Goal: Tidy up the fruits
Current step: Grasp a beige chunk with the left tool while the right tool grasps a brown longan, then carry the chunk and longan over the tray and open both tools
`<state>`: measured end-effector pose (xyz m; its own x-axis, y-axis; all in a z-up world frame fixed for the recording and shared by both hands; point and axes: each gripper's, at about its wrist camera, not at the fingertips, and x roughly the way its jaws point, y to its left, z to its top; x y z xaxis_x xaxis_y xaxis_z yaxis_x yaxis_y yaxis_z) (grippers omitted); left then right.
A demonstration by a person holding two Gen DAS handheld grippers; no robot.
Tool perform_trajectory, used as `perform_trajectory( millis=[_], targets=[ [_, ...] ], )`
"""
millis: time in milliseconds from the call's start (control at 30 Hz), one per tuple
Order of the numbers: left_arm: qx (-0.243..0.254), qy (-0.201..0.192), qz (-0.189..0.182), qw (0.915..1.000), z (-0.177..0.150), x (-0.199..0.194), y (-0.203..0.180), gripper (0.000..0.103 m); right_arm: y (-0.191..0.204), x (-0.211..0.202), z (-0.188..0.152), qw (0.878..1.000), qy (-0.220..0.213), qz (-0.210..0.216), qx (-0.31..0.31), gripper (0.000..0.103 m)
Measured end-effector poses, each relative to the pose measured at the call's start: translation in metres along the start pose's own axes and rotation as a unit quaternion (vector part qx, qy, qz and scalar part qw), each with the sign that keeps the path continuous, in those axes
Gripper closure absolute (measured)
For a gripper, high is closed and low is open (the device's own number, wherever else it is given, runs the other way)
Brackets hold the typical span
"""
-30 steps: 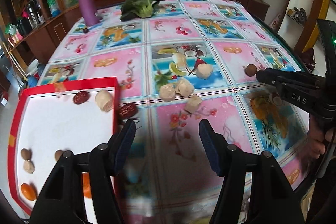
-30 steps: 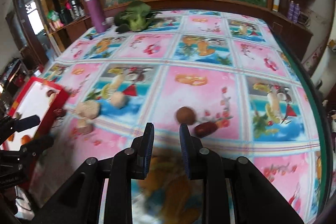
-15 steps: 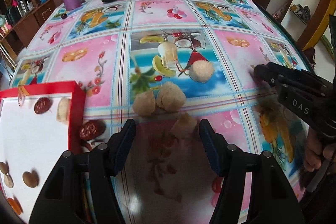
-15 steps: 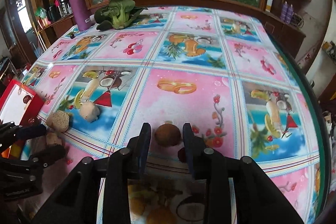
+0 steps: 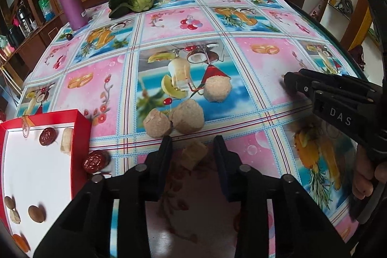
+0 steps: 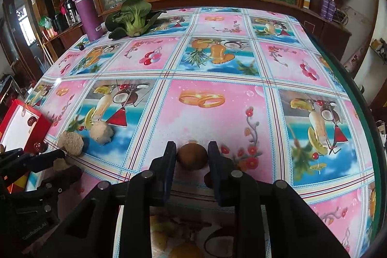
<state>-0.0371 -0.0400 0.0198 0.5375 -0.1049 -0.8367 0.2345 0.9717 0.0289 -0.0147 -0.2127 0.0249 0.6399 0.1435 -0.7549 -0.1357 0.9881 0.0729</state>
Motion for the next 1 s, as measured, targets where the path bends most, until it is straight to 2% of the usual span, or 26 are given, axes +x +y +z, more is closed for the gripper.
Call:
perform_trajectory(
  millis=[200,600,833,1000],
  targets=[
    [0.008,-0.006,0.009,0.9999,0.000,0.000,-0.002,0.075,0.000,0.000,0.000,1.000,0.000,0.003,0.002,0.077],
    [0.010,-0.013,0.008,0.9998,-0.001,-0.002,-0.004,0.079,-0.001,0.000,0.000,1.000,-0.001,0.005,0.004,0.077],
    [-0.023,-0.019,-0.010,0.9995,-0.007,-0.011,0.015,0.080,-0.001,-0.004,-0.001,1.000,-0.008,0.015,0.014,0.077],
    [-0.055,-0.031,-0.011,0.9980,-0.021,-0.036,0.038,0.080,0.003,-0.010,0.000,0.999,-0.015,0.044,0.027,0.077]
  ],
)
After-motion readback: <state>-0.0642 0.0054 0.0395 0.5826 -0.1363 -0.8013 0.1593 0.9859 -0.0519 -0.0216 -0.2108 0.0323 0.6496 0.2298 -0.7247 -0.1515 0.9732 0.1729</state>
